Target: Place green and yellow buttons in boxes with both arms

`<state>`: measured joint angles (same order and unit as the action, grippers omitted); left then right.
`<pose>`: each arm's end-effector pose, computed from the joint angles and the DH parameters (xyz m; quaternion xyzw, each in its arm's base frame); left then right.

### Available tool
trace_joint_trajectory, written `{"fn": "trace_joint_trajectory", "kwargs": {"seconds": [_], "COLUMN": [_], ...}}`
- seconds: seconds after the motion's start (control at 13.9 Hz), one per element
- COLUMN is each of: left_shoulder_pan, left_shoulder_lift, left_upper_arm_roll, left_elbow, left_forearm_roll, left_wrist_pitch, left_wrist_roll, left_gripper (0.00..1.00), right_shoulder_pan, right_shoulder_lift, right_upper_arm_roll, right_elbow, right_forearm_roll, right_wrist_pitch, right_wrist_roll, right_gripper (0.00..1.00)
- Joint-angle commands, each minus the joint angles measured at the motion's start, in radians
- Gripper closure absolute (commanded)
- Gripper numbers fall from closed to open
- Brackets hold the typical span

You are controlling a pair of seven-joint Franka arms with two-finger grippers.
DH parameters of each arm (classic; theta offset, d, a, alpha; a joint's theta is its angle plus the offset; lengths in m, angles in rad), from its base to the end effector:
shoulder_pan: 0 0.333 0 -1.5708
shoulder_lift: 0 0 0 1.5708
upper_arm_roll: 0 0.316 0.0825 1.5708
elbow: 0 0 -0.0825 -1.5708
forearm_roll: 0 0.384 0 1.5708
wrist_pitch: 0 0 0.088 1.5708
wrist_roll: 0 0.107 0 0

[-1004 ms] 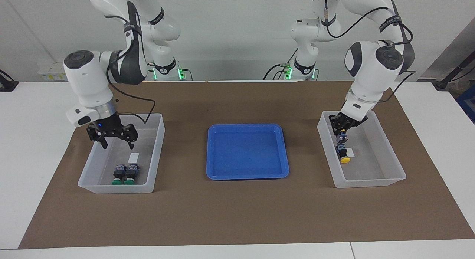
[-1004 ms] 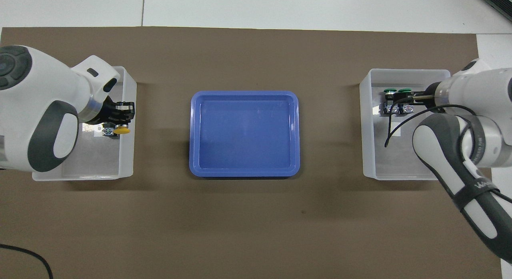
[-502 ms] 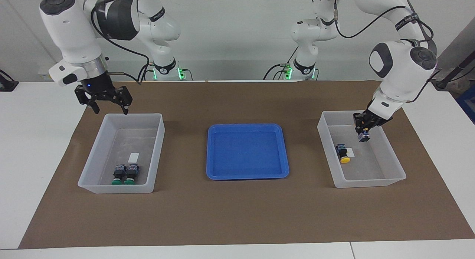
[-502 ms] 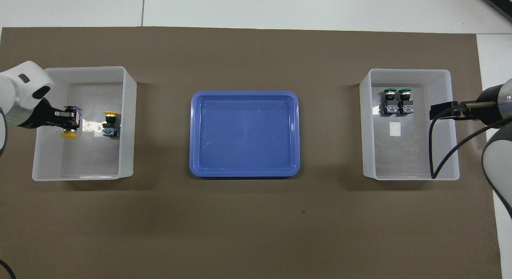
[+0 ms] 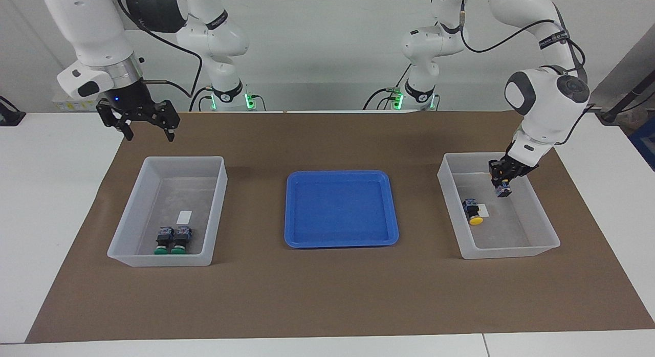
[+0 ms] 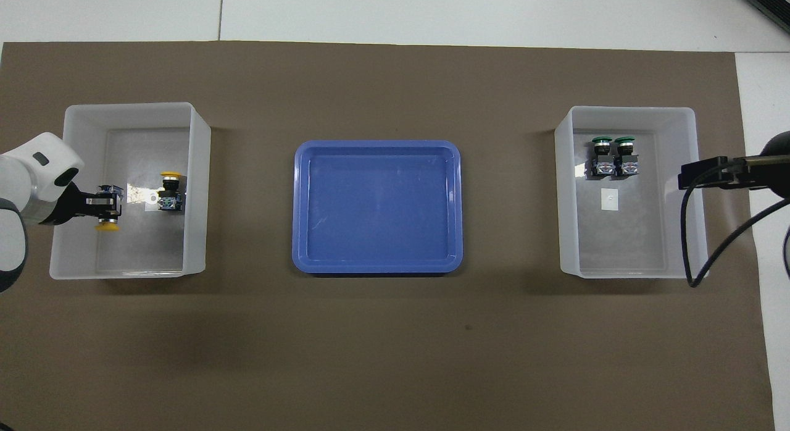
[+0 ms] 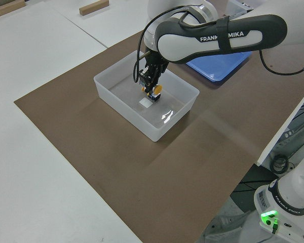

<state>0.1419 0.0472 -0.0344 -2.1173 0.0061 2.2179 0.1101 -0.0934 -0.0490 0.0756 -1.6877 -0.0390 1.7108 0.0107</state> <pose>0.5521 0.0599 0.3962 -0.9996 0.0030 -0.0264 0.0046 0.5510 -0.0125 0.6085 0.9991 -0.0122 0.0359 0.0214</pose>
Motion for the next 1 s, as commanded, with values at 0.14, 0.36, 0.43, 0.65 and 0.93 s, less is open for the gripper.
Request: {"fn": "trace_joint_trajectory", "kwargs": {"seconds": [0.14,0.36,0.43,0.65,0.93], "left_shoulder_pan": [0.024,0.022,0.022,0.015,0.010], "left_shoulder_lift": [-0.055,-0.052,-0.050,-0.040,-0.027], "left_upper_arm_roll": [-0.007,-0.007,-0.007,-0.007,-0.007], "left_elbow": [-0.144,-0.142,-0.135,-0.084,-0.018], "left_forearm_roll": [-0.015,-0.015,-0.015,-0.015,-0.015], "left_wrist_pitch": [0.115,0.105,0.091,0.030,-0.046], "left_wrist_roll": [0.017,0.016,0.017,0.014,0.013], "left_gripper": [1.00,0.78,0.73,0.57,0.52], "right_shoulder_pan": [0.036,0.046,0.043,0.040,0.040], "right_shoulder_lift": [0.025,0.018,0.018,0.018,0.015], "right_upper_arm_roll": [0.036,0.036,0.036,0.033,0.033], "right_elbow": [0.039,0.019,0.019,0.022,0.017], "right_forearm_roll": [0.007,0.004,0.005,0.010,0.025], "right_wrist_pitch": [-0.051,-0.039,-0.039,-0.051,-0.056], "right_wrist_roll": [0.066,0.098,0.097,0.094,0.098], "right_gripper": [0.00,0.00,0.00,0.00,0.00]}}
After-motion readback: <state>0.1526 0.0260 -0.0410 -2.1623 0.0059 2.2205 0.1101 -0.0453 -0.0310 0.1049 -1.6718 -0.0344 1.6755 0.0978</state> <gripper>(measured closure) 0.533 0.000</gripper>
